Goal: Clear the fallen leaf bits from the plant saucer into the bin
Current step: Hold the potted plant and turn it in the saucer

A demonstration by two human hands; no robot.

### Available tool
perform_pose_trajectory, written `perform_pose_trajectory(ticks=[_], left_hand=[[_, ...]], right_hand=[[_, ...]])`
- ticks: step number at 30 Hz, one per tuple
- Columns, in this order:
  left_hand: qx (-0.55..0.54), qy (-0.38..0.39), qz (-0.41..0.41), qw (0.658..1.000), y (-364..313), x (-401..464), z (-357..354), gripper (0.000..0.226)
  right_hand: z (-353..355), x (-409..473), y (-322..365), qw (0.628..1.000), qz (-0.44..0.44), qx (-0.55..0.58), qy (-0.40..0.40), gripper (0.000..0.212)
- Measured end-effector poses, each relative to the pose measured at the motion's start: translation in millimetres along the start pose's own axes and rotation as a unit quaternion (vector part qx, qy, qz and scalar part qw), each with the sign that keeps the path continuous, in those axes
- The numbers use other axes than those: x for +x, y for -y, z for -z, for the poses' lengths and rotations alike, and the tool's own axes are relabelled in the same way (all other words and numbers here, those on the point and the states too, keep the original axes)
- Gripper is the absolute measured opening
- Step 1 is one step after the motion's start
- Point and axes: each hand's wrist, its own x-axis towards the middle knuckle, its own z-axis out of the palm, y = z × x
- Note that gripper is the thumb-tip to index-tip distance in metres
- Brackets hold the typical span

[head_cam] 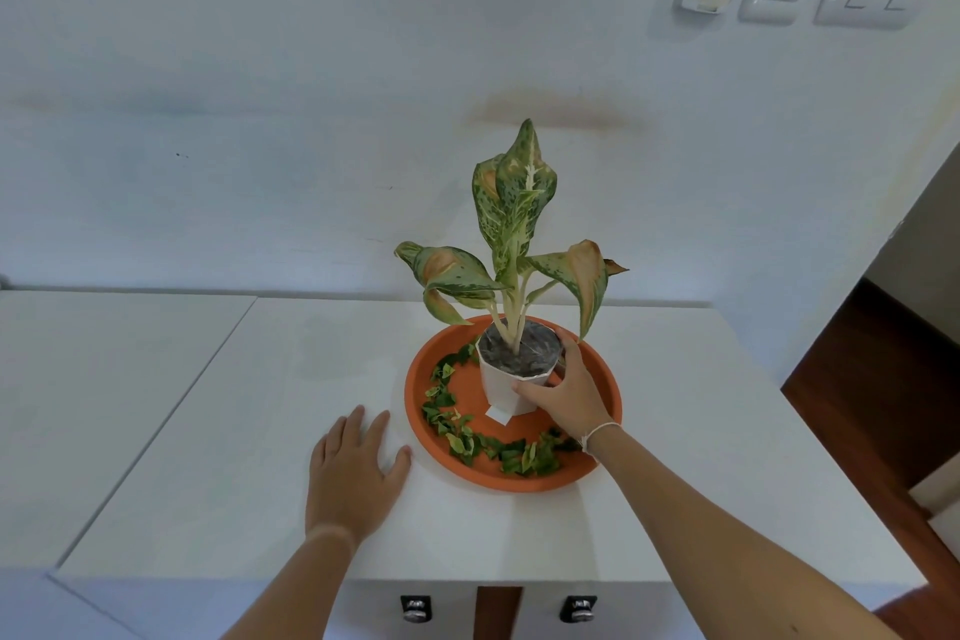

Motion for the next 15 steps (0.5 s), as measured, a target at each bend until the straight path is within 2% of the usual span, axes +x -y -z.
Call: perform_pose_trajectory(ticks=[3, 7, 12, 15], left_hand=[[0.001, 0.002, -0.001, 1.0, 0.2, 0.3, -0.2, 0.073], [-0.002, -0.003, -0.002, 1.0, -0.2, -0.8, 0.8, 0.091], [-0.003, 0.001, 0.001, 1.0, -0.3, -0.5, 1.1, 0.08], [-0.002, -0.002, 0.0, 1.0, -0.7, -1.3, 1.3, 0.09]], right_hand=[[-1.1, -0.2, 0.3, 1.0, -0.006, 0.007, 0.002, 0.091], [-1.8, -2.0, 0.3, 1.0, -0.006, -0.001, 0.012, 0.091], [-2.1, -3.3, 0.6, 1.0, -0.01, 0.002, 0.02, 0.092], [-1.6, -3.7, 0.6, 1.0, -0.011, -0.005, 0.024, 0.095]])
